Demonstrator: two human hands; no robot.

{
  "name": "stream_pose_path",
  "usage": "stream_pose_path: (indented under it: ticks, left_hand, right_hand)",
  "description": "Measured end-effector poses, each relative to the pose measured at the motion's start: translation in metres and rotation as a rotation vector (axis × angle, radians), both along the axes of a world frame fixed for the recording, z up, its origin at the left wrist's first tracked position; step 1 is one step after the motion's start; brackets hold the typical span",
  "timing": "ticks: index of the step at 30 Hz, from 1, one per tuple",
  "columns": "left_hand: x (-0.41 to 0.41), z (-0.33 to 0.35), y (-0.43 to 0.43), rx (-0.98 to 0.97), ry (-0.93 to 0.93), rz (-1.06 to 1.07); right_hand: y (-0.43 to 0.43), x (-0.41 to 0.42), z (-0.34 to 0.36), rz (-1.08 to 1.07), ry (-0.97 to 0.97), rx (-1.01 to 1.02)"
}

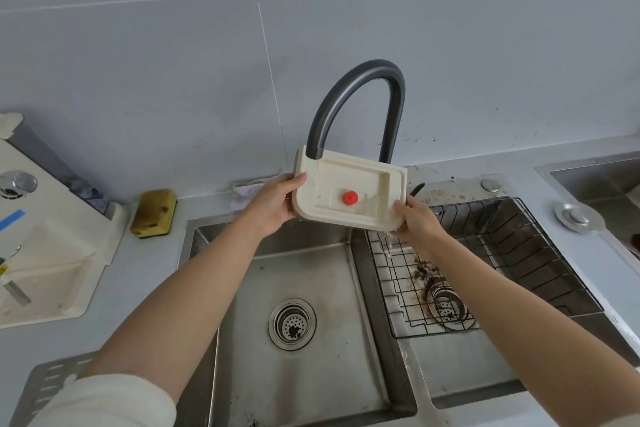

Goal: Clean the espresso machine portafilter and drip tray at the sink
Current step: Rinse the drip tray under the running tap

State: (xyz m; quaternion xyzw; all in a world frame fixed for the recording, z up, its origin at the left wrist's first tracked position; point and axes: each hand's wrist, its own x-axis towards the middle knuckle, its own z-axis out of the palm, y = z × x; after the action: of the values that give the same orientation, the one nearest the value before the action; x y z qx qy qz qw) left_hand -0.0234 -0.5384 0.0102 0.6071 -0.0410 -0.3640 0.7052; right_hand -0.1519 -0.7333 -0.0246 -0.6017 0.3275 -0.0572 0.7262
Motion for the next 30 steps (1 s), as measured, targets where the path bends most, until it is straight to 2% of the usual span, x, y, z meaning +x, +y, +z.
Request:
stream_pose_path:
  ticks: [8,18,30]
  left_hand:
    - [-0.010,-0.011,0.019,0.014,-0.004,-0.002]
    - [-0.037,-0.039,0.051,0.054,0.101,0.019]
    - [-0.026,-0.020,0.071,0.041,0.044,0.102]
  right_hand:
    - [0.010,-0.006,-0.008,0.039,0.064,0.040]
    - [0.033,-0.024,-0.023,0.093,0.171,0.078]
    - [0.053,-0.004,-0.017,0.127,0.133,0.104]
